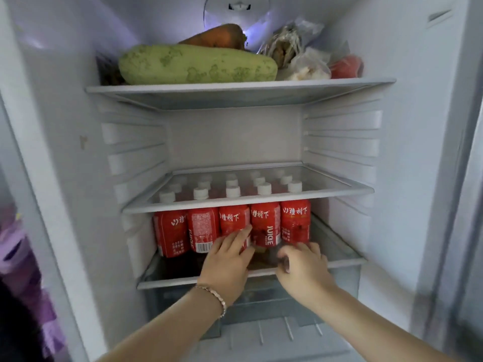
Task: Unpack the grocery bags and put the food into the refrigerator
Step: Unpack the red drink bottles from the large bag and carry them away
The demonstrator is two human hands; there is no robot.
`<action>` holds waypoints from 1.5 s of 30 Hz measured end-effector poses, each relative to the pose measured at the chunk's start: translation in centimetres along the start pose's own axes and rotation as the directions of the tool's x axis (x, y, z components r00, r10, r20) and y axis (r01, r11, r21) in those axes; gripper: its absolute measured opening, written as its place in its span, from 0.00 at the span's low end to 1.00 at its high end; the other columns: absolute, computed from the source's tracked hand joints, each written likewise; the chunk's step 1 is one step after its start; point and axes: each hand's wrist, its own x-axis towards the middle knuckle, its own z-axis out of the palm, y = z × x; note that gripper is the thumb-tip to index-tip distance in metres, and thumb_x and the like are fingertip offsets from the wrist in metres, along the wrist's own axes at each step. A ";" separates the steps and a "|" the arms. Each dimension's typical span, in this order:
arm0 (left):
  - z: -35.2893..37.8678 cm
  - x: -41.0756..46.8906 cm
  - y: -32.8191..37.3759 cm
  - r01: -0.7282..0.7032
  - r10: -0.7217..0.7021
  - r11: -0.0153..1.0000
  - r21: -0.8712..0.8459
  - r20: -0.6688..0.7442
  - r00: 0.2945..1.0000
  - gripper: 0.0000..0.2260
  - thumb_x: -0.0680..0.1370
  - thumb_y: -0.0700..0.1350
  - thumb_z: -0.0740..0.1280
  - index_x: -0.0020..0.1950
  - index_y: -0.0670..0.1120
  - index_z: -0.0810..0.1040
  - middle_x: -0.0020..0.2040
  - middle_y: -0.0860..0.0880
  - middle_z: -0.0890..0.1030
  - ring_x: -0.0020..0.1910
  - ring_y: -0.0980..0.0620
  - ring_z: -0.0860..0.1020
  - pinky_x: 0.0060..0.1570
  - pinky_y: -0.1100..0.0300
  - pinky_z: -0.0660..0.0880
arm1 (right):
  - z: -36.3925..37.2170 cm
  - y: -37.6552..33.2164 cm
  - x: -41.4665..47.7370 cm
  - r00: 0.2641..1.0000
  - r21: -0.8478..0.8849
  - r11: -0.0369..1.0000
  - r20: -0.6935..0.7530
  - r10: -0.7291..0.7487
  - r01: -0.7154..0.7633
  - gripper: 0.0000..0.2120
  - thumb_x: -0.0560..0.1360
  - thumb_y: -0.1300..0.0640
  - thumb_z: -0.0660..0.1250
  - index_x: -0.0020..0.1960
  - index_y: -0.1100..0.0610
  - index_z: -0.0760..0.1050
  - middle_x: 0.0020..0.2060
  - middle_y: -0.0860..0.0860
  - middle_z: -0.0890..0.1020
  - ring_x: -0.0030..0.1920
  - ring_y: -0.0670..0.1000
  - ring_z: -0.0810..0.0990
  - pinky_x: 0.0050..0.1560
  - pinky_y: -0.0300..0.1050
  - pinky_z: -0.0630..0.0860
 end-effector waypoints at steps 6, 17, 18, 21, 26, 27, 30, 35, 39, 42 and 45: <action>-5.6 -8.8 2.9 0.349 -0.392 0.912 0.217 0.207 0.896 0.13 0.79 0.46 0.55 0.61 0.48 0.73 0.64 0.48 0.73 0.62 0.46 0.72 0.57 0.55 0.68 | -0.7 -3.1 -3.7 0.934 0.217 0.947 0.216 -0.285 0.238 0.08 0.76 0.53 0.62 0.52 0.52 0.78 0.50 0.49 0.82 0.52 0.52 0.79 0.56 0.48 0.75; -16.6 -34.5 12.6 0.856 -0.949 0.293 0.426 0.243 0.203 0.13 0.77 0.44 0.55 0.53 0.45 0.78 0.53 0.47 0.80 0.51 0.44 0.79 0.41 0.57 0.70 | -2.9 -13.3 -23.1 0.204 0.283 0.477 0.643 -0.738 0.832 0.16 0.77 0.56 0.59 0.60 0.61 0.75 0.58 0.59 0.79 0.58 0.59 0.77 0.58 0.52 0.75; -18.0 -37.3 14.2 0.872 -0.966 0.231 0.431 0.211 0.151 0.13 0.77 0.44 0.55 0.53 0.45 0.78 0.54 0.47 0.80 0.52 0.44 0.79 0.42 0.56 0.72 | -3.3 -14.2 -25.7 0.137 0.307 0.415 0.640 -0.756 0.857 0.16 0.77 0.55 0.59 0.61 0.62 0.75 0.58 0.59 0.79 0.58 0.60 0.78 0.58 0.53 0.75; -22.6 -45.7 20.0 0.905 -0.994 -0.002 0.426 0.100 -0.050 0.13 0.78 0.44 0.55 0.55 0.47 0.78 0.56 0.47 0.80 0.55 0.44 0.78 0.51 0.56 0.74 | -4.7 -16.7 -33.9 -0.067 0.381 0.199 0.583 -0.810 0.903 0.15 0.77 0.55 0.59 0.59 0.62 0.75 0.56 0.58 0.80 0.55 0.60 0.78 0.56 0.54 0.76; -29.8 -59.2 32.8 0.859 -0.933 -0.355 0.370 -0.080 -0.351 0.13 0.77 0.48 0.58 0.55 0.47 0.79 0.57 0.47 0.80 0.55 0.45 0.78 0.50 0.59 0.73 | -8.1 -19.3 -50.6 -0.398 0.493 -0.182 0.377 -0.836 0.851 0.14 0.78 0.53 0.59 0.61 0.52 0.74 0.59 0.52 0.78 0.57 0.55 0.77 0.53 0.43 0.72; -31.1 -61.7 35.9 0.841 -0.909 -0.413 0.350 -0.109 -0.402 0.13 0.77 0.48 0.58 0.55 0.47 0.79 0.56 0.47 0.80 0.55 0.45 0.77 0.50 0.59 0.73 | -8.8 -19.4 -54.3 -0.453 0.510 -0.239 0.350 -0.820 0.826 0.15 0.78 0.52 0.59 0.63 0.51 0.74 0.60 0.51 0.78 0.58 0.54 0.77 0.54 0.42 0.71; -34.7 -68.2 46.5 0.755 -0.812 -0.584 0.300 -0.189 -0.552 0.12 0.78 0.49 0.58 0.55 0.49 0.78 0.57 0.48 0.80 0.56 0.46 0.77 0.50 0.58 0.72 | -11.7 -18.2 -66.1 -0.609 0.538 -0.408 0.269 -0.746 0.738 0.15 0.78 0.51 0.60 0.64 0.50 0.72 0.60 0.50 0.78 0.59 0.54 0.76 0.54 0.41 0.71; -39.4 -76.2 65.6 0.558 -0.610 -0.792 0.250 -0.261 -0.748 0.11 0.78 0.49 0.56 0.53 0.49 0.77 0.56 0.48 0.80 0.55 0.46 0.77 0.48 0.59 0.71 | -17.7 -12.9 -85.4 -0.802 0.577 -0.614 0.126 -0.584 0.538 0.14 0.78 0.53 0.59 0.62 0.53 0.74 0.58 0.52 0.79 0.59 0.55 0.76 0.54 0.41 0.71; -42.7 -80.3 79.8 0.380 -0.432 -0.896 0.229 -0.254 -0.865 0.11 0.78 0.50 0.56 0.51 0.49 0.77 0.54 0.49 0.80 0.54 0.45 0.78 0.46 0.59 0.70 | -22.1 -7.3 -99.2 -0.898 0.605 -0.696 0.076 -0.433 0.386 0.13 0.79 0.55 0.56 0.56 0.57 0.76 0.53 0.55 0.80 0.54 0.57 0.78 0.48 0.42 0.71; -45.1 -83.3 89.9 0.229 -0.268 -0.959 0.167 -0.273 -0.924 0.11 0.78 0.49 0.56 0.51 0.50 0.76 0.53 0.49 0.80 0.53 0.45 0.78 0.48 0.57 0.71 | -25.4 -2.9 -109.1 -0.951 0.605 -0.751 0.034 -0.306 0.264 0.13 0.80 0.55 0.55 0.55 0.58 0.76 0.52 0.56 0.80 0.53 0.58 0.78 0.45 0.43 0.70; -46.0 -85.2 96.1 0.121 -0.141 -0.989 0.085 -0.284 -0.948 0.11 0.78 0.48 0.55 0.50 0.50 0.76 0.52 0.48 0.80 0.50 0.45 0.78 0.44 0.58 0.70 | -27.5 0.0 -115.1 -0.976 0.600 -0.782 -0.001 -0.216 0.172 0.13 0.79 0.55 0.55 0.54 0.57 0.76 0.52 0.55 0.80 0.53 0.57 0.78 0.47 0.43 0.71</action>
